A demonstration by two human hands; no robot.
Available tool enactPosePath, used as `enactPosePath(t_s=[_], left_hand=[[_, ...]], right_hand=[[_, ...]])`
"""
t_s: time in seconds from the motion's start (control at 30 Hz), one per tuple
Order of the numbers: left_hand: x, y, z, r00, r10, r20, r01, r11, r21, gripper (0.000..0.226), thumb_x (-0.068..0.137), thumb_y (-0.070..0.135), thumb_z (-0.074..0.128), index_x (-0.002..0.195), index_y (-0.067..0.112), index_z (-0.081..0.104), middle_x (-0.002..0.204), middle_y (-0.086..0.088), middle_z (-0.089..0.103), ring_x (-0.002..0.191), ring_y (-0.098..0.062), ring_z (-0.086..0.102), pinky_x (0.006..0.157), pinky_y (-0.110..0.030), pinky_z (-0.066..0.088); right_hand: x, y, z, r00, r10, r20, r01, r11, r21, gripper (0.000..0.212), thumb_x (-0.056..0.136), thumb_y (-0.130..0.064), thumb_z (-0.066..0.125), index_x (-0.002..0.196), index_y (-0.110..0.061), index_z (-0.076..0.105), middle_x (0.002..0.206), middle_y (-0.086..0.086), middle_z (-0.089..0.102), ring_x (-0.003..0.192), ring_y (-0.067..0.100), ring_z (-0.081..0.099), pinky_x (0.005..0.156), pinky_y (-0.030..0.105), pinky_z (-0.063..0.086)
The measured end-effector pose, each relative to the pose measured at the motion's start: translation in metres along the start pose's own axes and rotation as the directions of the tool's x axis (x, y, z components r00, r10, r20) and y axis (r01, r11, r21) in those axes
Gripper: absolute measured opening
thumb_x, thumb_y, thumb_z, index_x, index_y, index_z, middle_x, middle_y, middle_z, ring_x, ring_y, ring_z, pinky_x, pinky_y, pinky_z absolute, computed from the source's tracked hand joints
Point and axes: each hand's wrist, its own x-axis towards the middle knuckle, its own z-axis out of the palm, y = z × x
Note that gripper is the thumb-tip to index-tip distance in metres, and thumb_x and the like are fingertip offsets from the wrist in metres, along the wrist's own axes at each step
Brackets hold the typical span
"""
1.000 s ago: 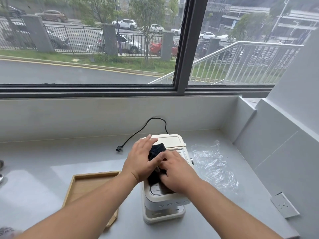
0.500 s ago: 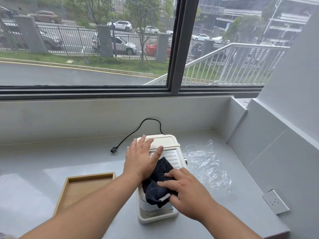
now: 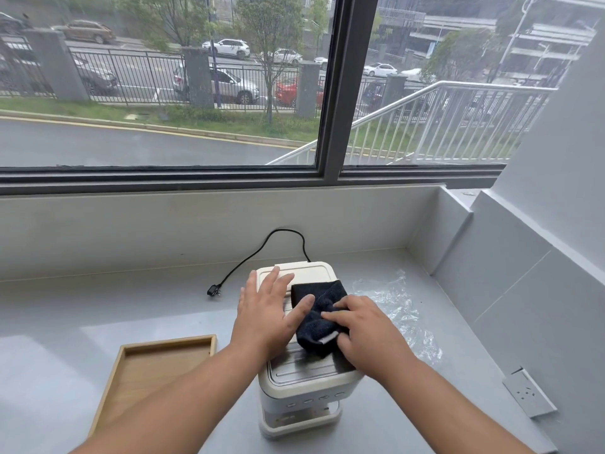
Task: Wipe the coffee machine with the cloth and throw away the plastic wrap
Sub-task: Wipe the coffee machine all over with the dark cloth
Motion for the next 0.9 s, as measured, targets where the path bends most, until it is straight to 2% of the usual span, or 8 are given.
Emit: enactPosePath(t_s=[0.17, 0.3, 0.47, 0.6, 0.73, 0.9], left_hand=[[0.001, -0.001, 0.0, 1.0, -0.002, -0.007, 0.002, 1.0, -0.022, 0.095, 0.077, 0.095, 0.021, 0.157, 0.045, 0.032, 0.173, 0.015, 0.016, 0.159, -0.018, -0.008, 0.129, -0.053, 0.007], [0.005, -0.002, 0.005, 1.0, -0.005, -0.014, 0.005, 0.999, 0.033, 0.092, 0.078, 0.094, 0.027, 0.154, 0.045, 0.036, 0.172, 0.015, 0.019, 0.159, -0.021, -0.008, 0.129, -0.053, 0.009], [0.007, 0.0, 0.007, 0.999, -0.011, -0.049, 0.014, 0.998, 0.061, 0.086, 0.088, 0.083, 0.021, 0.156, 0.034, 0.041, 0.169, 0.01, 0.029, 0.159, -0.025, 0.0, 0.129, -0.052, 0.01], [0.008, -0.002, 0.008, 0.991, -0.076, -0.114, 0.069, 0.996, -0.061, 0.061, 0.103, 0.057, 0.036, 0.157, 0.028, 0.04, 0.169, 0.008, 0.03, 0.159, -0.018, 0.007, 0.128, -0.049, 0.012], [0.005, -0.002, 0.005, 0.978, -0.093, -0.187, 0.071, 0.99, -0.121, 0.053, 0.108, 0.046, 0.035, 0.157, 0.027, 0.041, 0.17, 0.003, 0.029, 0.158, -0.018, 0.015, 0.128, -0.047, 0.013], [-0.002, 0.002, -0.001, 0.974, -0.068, -0.218, 0.038, 0.99, -0.138, 0.075, 0.091, 0.059, 0.017, 0.153, 0.029, 0.046, 0.17, 0.004, 0.029, 0.158, -0.017, 0.016, 0.128, -0.047, 0.012]], right_hand=[[0.036, -0.008, 0.003, 0.996, 0.062, -0.066, -0.063, 0.998, -0.014, 0.05, 0.089, -0.022, 0.054, 0.135, -0.036, 0.068, 0.13, -0.01, 0.056, 0.121, 0.019, 0.048, 0.103, 0.031, 0.045], [0.06, -0.014, 0.002, 0.996, 0.074, -0.053, -0.077, 0.995, -0.061, 0.047, 0.092, -0.026, 0.056, 0.136, -0.037, 0.066, 0.132, -0.006, 0.054, 0.117, 0.022, 0.048, 0.1, 0.036, 0.048], [0.083, -0.022, 0.006, 0.997, 0.046, -0.065, -0.05, 0.996, -0.074, 0.046, 0.094, -0.024, 0.056, 0.136, -0.039, 0.065, 0.135, -0.007, 0.056, 0.119, 0.022, 0.047, 0.097, 0.032, 0.046], [0.098, -0.04, 0.014, 0.997, -0.017, -0.072, 0.015, 0.999, -0.039, 0.042, 0.095, -0.023, 0.054, 0.133, -0.034, 0.069, 0.136, -0.005, 0.058, 0.121, 0.024, 0.048, 0.099, 0.031, 0.042], [0.103, -0.058, 0.022, 0.989, -0.133, -0.06, 0.13, 0.99, -0.054, 0.031, 0.098, -0.024, 0.05, 0.121, -0.025, 0.072, 0.132, -0.002, 0.059, 0.116, 0.026, 0.051, 0.102, 0.033, 0.04], [0.087, -0.063, 0.019, 0.972, -0.236, -0.016, 0.234, 0.968, -0.096, 0.03, 0.097, -0.024, 0.05, 0.119, -0.028, 0.07, 0.124, -0.003, 0.062, 0.111, 0.022, 0.048, 0.1, 0.032, 0.04]])
